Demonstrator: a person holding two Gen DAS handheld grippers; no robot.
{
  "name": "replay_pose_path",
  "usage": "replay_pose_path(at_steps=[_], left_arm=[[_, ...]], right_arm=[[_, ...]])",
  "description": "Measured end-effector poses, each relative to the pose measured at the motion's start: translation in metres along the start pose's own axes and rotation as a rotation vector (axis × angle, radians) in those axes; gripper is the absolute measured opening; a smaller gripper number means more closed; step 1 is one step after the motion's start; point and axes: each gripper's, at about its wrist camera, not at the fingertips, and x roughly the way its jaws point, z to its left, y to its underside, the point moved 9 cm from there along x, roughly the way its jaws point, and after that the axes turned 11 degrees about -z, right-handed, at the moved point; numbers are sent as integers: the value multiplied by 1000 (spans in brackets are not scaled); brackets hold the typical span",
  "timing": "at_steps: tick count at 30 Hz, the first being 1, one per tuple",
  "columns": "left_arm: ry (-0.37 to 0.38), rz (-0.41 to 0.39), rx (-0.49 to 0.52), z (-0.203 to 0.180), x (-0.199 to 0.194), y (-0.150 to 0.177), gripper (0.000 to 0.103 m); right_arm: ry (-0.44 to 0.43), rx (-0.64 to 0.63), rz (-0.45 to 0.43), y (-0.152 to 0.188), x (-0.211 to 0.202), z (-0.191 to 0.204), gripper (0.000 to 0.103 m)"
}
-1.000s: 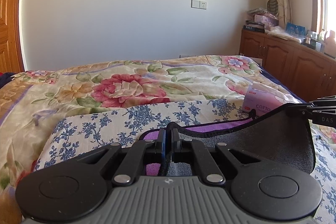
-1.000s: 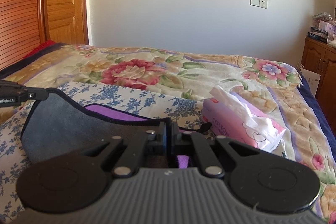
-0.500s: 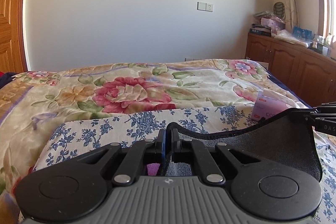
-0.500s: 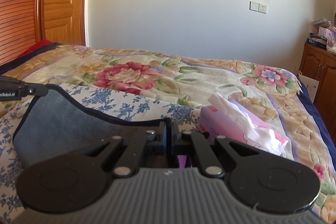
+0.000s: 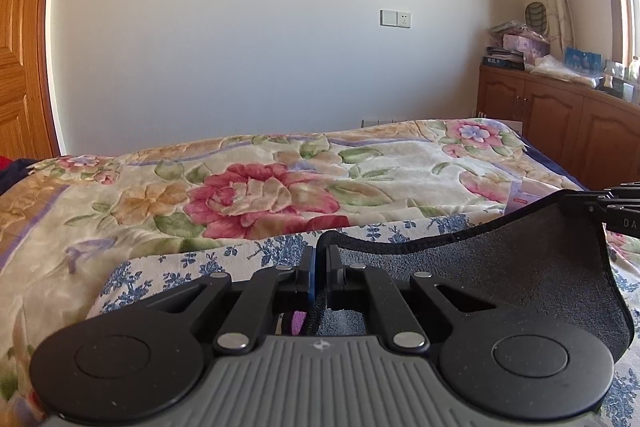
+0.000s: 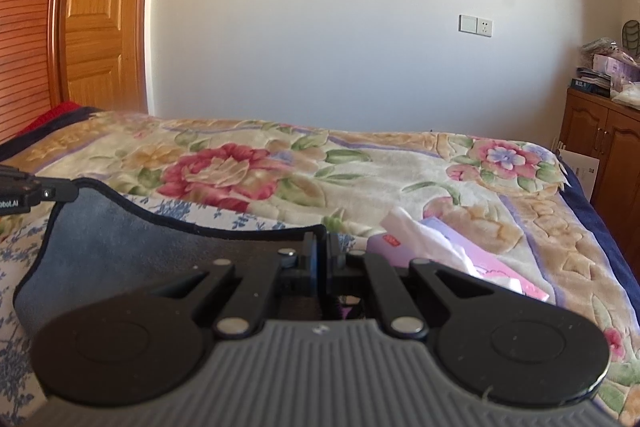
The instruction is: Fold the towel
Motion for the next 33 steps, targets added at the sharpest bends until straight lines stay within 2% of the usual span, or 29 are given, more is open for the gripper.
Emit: replay_pose_path(at_steps=[9, 16, 22, 27, 28, 29, 31, 32, 33], left_arm=[[-12, 2, 3, 1, 17, 7, 6], [-19, 51, -1, 4, 35, 28, 6], [-27, 87, 58, 0, 49, 43, 8], [-28, 98, 63, 1, 52, 50, 9], [-28, 101, 64, 1, 52, 51, 11], [-30, 102, 64, 1, 52, 51, 14], [-35, 100, 66, 1, 51, 51, 27], [-39, 97, 68, 2, 50, 51, 30], [-40, 97, 69, 2, 49, 51, 35]], right_arm=[[9, 7, 13, 16, 15, -6, 5], [11, 10, 68, 39, 30, -10, 5], [19, -14, 127, 62, 40, -9, 5], [22, -5, 141, 65, 40, -13, 6], [24, -3, 143, 65, 40, -13, 6], [28, -1, 148, 66, 40, -14, 13], [32, -1, 151, 66, 39, -14, 15], [35, -1, 148, 66, 39, -15, 16], [40, -2, 148, 65, 38, -15, 29]])
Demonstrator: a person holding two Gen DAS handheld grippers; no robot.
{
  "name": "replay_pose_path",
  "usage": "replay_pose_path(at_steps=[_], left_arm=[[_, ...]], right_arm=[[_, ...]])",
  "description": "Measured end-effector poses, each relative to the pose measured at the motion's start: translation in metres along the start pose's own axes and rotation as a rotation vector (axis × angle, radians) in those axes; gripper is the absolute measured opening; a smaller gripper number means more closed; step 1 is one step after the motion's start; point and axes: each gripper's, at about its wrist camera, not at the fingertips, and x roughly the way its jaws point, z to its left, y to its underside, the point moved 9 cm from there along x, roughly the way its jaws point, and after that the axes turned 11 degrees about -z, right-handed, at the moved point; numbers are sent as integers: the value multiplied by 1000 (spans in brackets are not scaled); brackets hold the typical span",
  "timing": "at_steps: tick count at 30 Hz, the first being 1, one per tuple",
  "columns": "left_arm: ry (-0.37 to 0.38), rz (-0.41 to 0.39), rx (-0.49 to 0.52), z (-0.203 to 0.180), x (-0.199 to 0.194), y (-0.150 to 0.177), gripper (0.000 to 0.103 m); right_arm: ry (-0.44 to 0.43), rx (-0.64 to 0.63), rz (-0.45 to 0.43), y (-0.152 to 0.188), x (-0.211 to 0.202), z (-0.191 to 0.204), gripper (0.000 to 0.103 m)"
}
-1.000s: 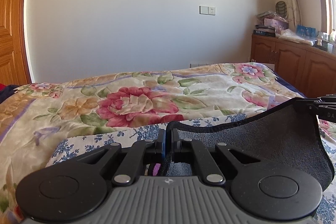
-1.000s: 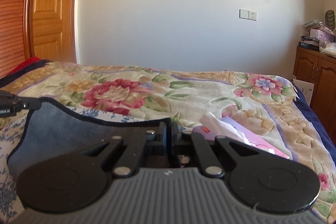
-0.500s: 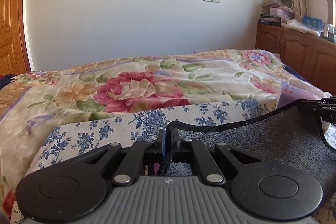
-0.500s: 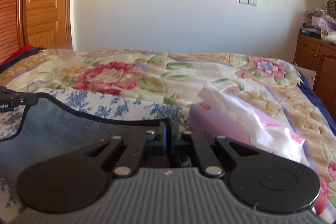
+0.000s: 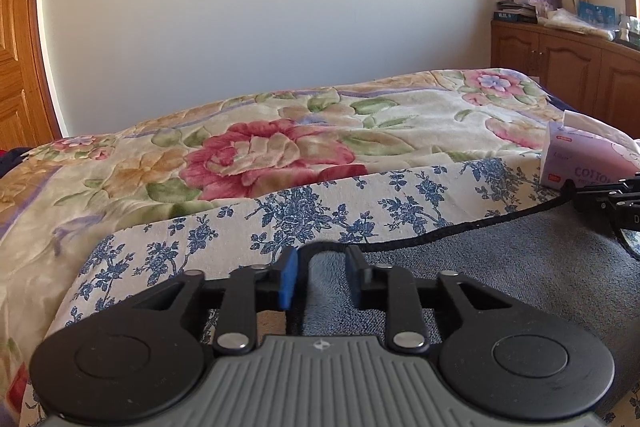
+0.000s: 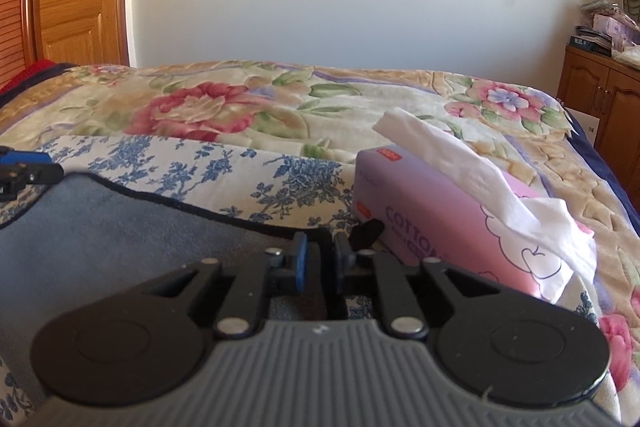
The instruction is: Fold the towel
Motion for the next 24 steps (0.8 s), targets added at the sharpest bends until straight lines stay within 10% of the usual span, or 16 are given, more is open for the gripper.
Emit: replay_pose_path(at_steps=[3, 9, 24], left_arm=[[0, 4, -8, 2, -3, 0, 48], [-17, -3, -23, 7, -21, -5, 71], [-30, -11, -33, 9, -77, -29, 89]], right_arm=[[-4, 2, -15, -3, -6, 1, 57], [1, -10, -6, -13, -17, 4, 58], [16, -4, -6, -38, -68, 14, 68]])
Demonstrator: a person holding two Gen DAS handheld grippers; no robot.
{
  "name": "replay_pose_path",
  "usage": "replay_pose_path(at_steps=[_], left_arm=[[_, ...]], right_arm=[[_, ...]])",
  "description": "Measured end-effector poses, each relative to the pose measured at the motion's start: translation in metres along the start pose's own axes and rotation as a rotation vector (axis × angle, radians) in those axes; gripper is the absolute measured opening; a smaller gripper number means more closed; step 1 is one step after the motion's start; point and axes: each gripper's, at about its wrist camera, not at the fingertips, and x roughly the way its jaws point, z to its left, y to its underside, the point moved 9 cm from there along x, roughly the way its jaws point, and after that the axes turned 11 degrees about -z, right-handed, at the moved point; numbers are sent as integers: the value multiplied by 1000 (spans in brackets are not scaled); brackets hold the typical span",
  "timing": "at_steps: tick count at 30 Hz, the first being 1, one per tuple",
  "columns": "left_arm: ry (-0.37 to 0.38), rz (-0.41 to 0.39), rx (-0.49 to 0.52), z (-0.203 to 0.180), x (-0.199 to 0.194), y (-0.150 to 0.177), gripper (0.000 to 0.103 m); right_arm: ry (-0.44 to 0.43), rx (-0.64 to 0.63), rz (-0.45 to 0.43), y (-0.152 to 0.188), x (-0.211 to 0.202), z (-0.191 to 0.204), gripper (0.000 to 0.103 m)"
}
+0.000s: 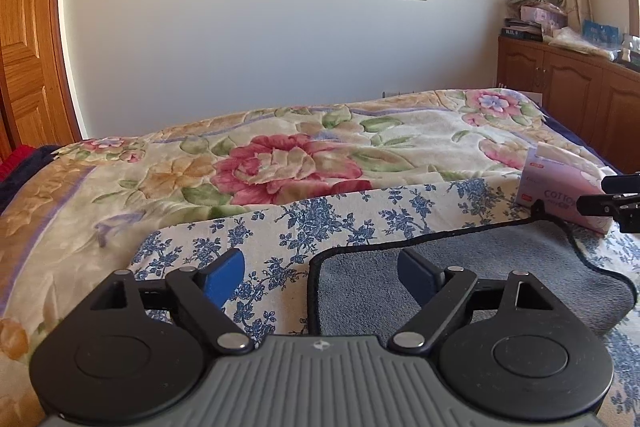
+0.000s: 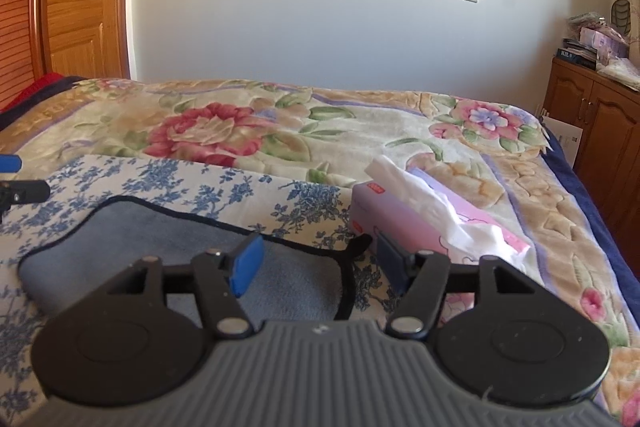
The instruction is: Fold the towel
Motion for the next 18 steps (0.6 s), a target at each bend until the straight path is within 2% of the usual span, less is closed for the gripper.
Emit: replay_pose_path(at_steps=[6, 18], left_arm=[[-4, -24, 5, -4, -26, -13, 96], [-3, -42, 40, -18, -69, -26, 100]], right_arm=[[-7, 8, 5, 1, -25, 7, 70], [9, 21, -12, -3, -66, 7, 75]])
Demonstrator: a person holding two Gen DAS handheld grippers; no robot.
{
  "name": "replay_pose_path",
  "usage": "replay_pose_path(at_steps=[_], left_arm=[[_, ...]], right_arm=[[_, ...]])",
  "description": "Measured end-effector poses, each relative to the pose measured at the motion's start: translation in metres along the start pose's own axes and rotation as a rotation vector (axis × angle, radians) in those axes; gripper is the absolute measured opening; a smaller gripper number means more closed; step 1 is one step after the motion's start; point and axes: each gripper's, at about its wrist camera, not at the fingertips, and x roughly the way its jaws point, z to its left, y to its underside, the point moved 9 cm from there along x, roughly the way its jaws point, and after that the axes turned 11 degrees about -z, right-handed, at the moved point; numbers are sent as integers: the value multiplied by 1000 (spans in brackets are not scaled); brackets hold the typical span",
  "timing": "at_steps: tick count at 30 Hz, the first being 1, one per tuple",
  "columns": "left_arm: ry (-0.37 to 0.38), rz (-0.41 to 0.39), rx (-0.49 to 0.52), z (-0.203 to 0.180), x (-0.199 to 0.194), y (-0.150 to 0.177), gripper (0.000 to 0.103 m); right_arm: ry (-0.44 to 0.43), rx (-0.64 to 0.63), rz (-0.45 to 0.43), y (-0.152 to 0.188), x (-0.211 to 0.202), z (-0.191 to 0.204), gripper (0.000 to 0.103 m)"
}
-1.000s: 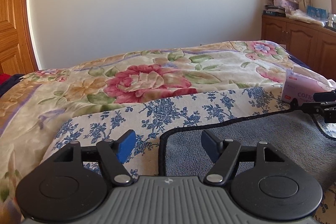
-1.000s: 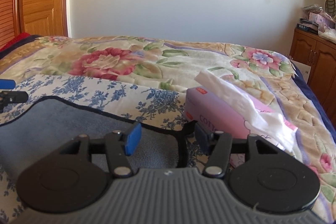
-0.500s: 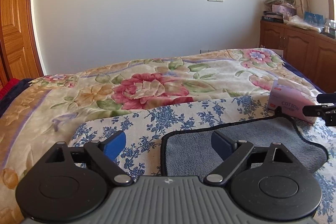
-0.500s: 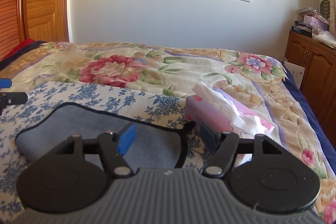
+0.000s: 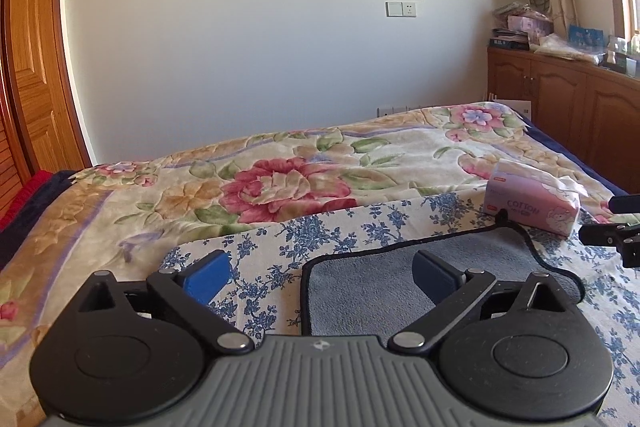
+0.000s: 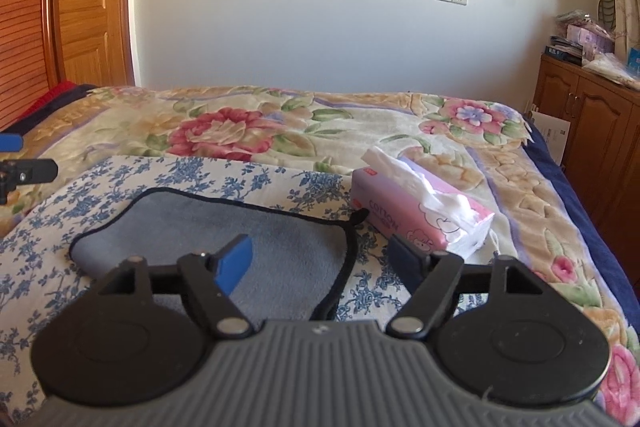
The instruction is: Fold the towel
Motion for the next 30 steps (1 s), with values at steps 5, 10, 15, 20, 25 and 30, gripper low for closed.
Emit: replay_pose_path(at_steps=[5, 10, 15, 20, 25, 30], left_arm=[[6, 0, 5, -7, -18, -4, 100], [16, 3, 18, -15, -35, -8, 101], [30, -4, 3, -22, -55, -11, 103], [49, -8, -5, -31, -72, -14, 103], [57, -18, -6, -37, -90, -16, 103], [63, -30, 1, -40, -109, -17, 103]], right_arm=[[9, 24, -22, -6, -17, -4, 75], [21, 25, -36, -6, -34, -5, 81], [22, 46, -44, -5, -49, -5, 90], [30, 38, -51, -1, -62, -4, 103], [24, 57, -49, 0, -71, -4, 103], [25, 63, -47, 3, -80, -2, 103]])
